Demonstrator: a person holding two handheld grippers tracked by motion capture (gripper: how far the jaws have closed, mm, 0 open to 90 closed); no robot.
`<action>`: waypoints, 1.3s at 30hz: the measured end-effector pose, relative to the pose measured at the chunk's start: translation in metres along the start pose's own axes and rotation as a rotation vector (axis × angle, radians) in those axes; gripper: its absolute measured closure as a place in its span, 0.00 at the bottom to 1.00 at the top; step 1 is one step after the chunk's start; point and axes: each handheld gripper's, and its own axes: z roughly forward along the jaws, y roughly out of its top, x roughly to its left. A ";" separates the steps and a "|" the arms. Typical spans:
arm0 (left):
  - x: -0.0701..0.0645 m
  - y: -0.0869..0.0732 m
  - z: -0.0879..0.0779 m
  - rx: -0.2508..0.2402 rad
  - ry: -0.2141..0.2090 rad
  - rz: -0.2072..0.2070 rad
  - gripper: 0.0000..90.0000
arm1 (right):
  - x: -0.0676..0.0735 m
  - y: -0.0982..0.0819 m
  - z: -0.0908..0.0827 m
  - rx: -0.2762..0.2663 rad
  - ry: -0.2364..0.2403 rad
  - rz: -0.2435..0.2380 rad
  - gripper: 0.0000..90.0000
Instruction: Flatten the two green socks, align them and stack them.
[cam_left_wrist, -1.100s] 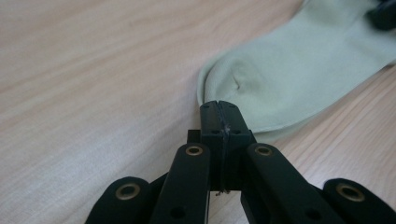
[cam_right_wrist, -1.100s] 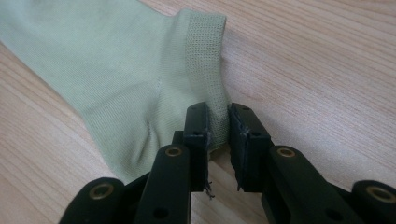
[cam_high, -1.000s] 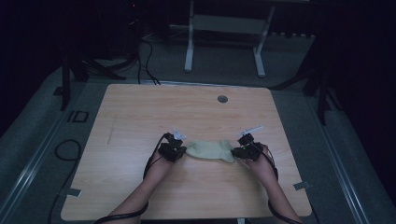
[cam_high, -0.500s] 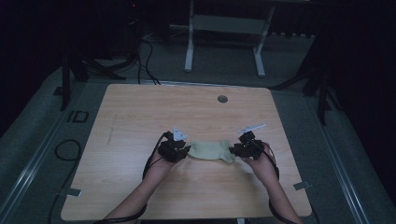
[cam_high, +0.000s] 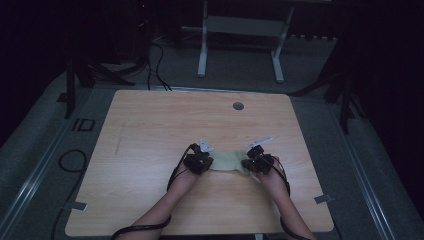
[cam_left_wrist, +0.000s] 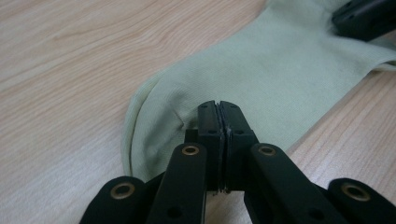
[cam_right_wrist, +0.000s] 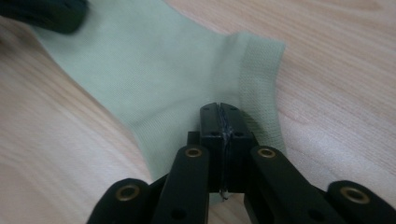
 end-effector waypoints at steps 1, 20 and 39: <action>0.000 -0.002 -0.001 -0.001 0.009 0.009 0.97 | -0.001 0.000 0.001 -0.010 0.008 0.004 0.98; 0.031 -0.028 -0.024 -0.026 0.037 -0.047 0.96 | 0.024 0.032 0.024 0.000 0.034 -0.059 0.95; 0.021 -0.019 -0.046 -0.044 -0.053 -0.065 0.36 | 0.031 0.035 -0.004 -0.078 0.128 -0.063 0.47</action>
